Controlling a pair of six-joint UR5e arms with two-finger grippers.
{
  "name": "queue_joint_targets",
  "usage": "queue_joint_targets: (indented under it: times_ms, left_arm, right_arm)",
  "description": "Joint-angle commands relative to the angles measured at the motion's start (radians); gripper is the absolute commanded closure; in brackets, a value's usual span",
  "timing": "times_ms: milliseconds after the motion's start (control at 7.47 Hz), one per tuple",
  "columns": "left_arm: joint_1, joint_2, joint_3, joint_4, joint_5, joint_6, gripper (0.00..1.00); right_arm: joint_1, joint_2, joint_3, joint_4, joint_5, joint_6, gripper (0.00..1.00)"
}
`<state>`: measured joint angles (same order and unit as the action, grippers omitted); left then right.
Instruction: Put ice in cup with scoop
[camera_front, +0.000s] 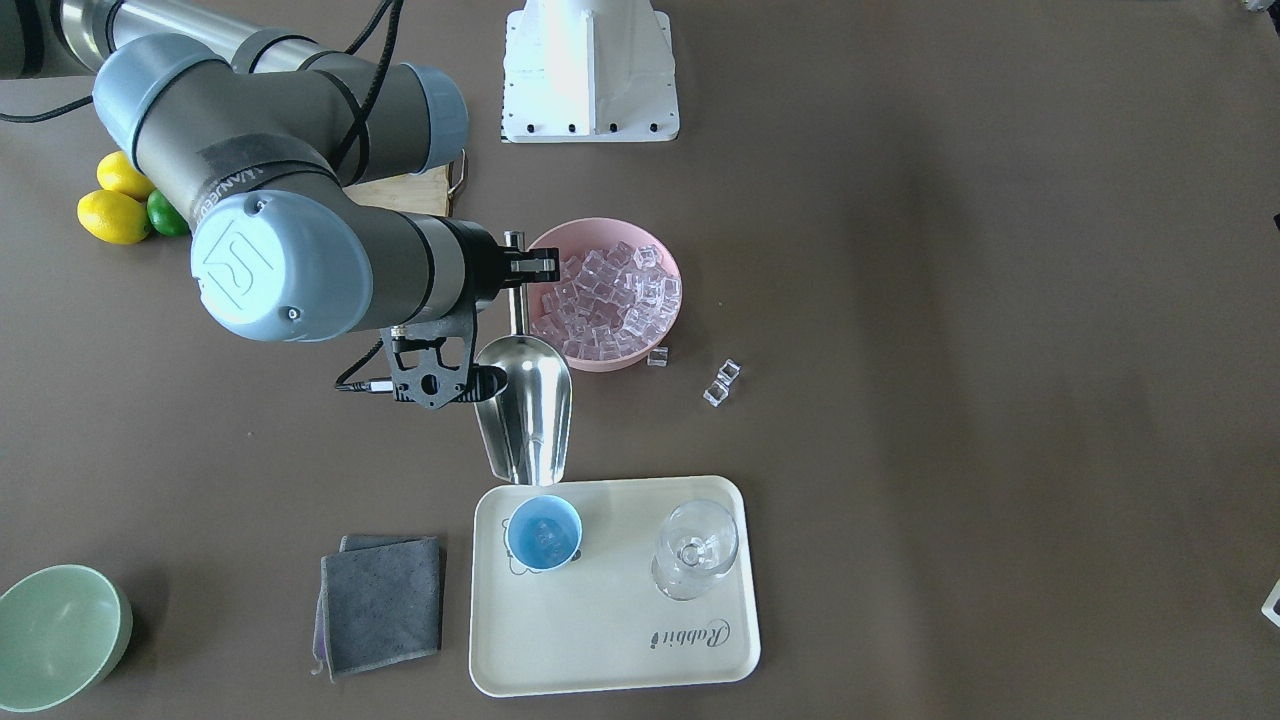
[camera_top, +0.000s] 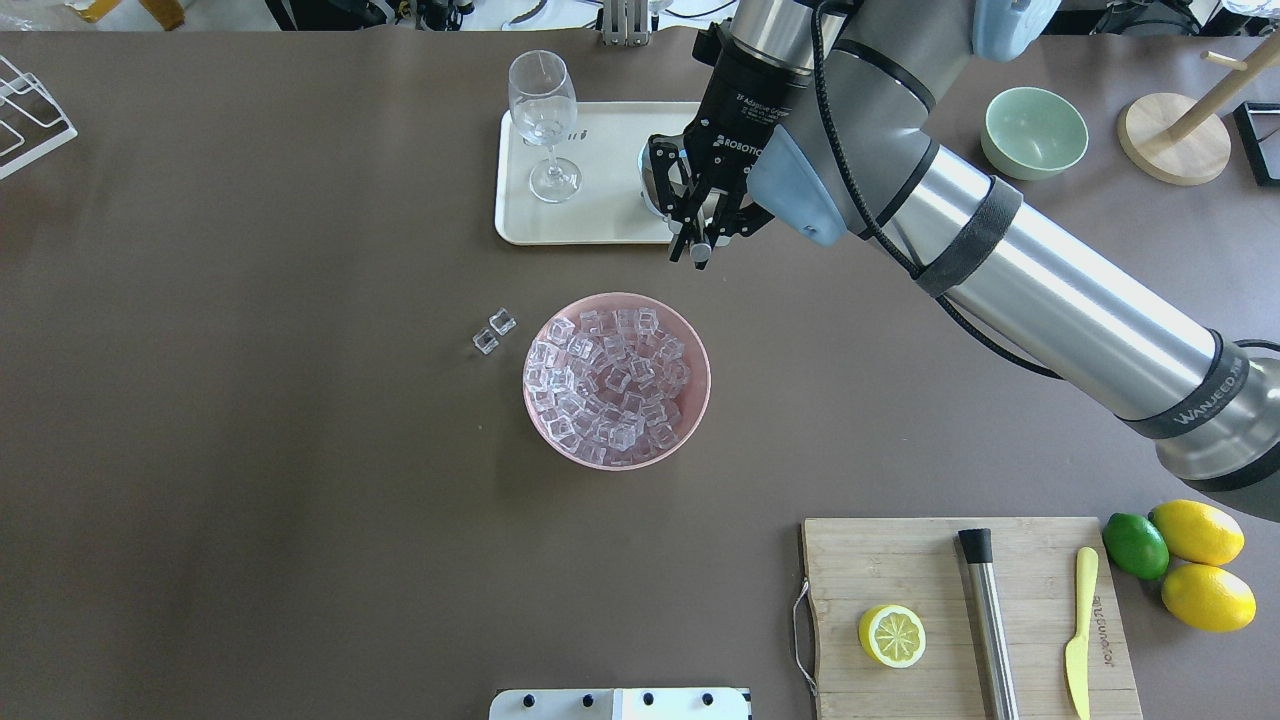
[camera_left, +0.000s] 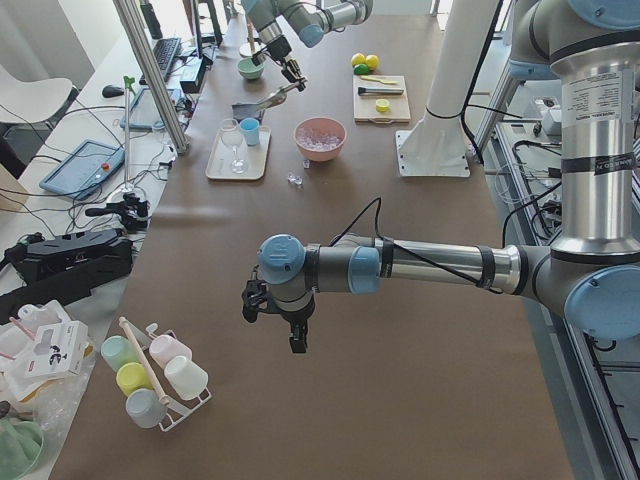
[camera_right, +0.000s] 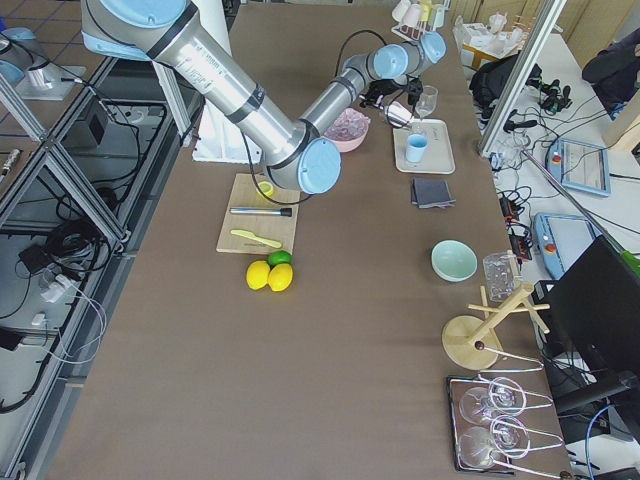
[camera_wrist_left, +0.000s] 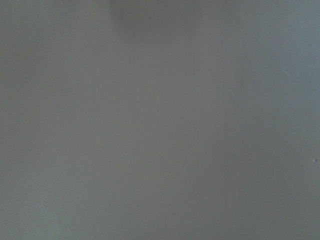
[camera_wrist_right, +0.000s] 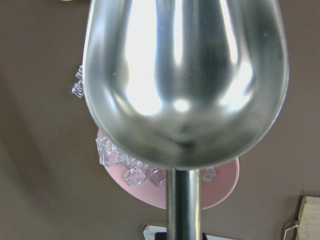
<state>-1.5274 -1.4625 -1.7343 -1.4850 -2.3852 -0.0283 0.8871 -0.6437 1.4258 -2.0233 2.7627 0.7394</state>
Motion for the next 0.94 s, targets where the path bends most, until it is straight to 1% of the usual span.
queue_joint_targets:
  times_ms: [0, 268, 401, 535, 803]
  left_arm:
    - [-0.031, 0.005, -0.002, 0.018, 0.046, -0.001, 0.01]
    - [-0.033, 0.005, -0.005, 0.018, 0.046, -0.001, 0.01]
    - [-0.033, 0.005, -0.002, 0.018, 0.046, -0.001, 0.01]
    - [-0.036, 0.005, -0.004, 0.018, 0.046, -0.001, 0.01]
    - [-0.037, 0.005, -0.007, 0.018, 0.046, -0.001, 0.01]
  right_arm:
    - [0.0, -0.016, 0.022, -0.002, -0.001, 0.001, 1.0]
    - [0.0, -0.054, 0.077, -0.002, -0.012, 0.006, 1.0]
    - [0.0, -0.098, 0.132, -0.003, -0.023, 0.009, 1.0]
    - [0.0, -0.17, 0.23, -0.003, -0.091, 0.012, 1.0]
    - [-0.01, -0.293, 0.371, -0.006, -0.199, 0.014, 1.0]
